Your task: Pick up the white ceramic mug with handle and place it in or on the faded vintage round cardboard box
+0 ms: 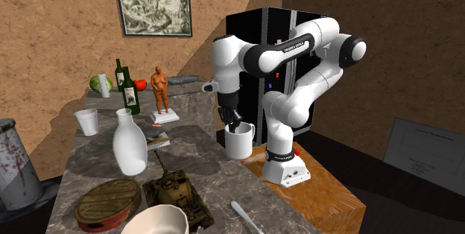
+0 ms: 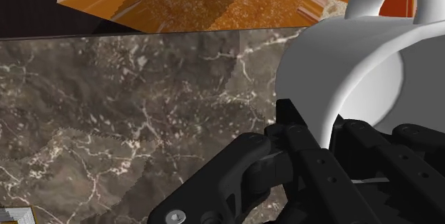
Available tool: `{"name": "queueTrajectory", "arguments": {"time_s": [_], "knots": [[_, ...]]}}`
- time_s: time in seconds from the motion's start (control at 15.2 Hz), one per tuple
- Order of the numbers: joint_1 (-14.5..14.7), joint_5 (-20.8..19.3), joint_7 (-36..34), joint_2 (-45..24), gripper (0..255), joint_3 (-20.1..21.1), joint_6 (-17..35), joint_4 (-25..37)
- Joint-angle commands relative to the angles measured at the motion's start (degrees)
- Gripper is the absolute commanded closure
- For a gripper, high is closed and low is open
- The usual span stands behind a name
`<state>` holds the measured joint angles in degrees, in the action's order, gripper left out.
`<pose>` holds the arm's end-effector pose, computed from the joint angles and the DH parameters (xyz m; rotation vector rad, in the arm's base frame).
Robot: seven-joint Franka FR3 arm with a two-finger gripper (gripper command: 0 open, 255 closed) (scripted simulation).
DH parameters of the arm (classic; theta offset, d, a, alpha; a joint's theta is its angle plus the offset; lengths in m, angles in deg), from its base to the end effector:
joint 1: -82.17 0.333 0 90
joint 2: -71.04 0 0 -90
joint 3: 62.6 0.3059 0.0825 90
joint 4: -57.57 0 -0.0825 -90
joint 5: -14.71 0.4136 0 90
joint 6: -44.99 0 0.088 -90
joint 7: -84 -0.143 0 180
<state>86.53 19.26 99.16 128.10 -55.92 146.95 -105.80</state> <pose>0.2806 0.0540 0.3806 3.0669 0.5913 -0.1235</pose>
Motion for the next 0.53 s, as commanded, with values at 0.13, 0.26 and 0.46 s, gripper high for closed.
{"name": "queueTrajectory", "arguments": {"time_s": [0.13, 0.26, 0.46], "knots": [[-0.09, -0.24, -0.07, 0.46, 255, -0.24, -3.58, 3.11], [-0.17, -0.39, -0.06, 0.47, 255, -0.38, -5.12, 4.64], [-0.66, -0.47, -0.17, -5.56, 255, -0.05, -2.87, 8.44]]}}
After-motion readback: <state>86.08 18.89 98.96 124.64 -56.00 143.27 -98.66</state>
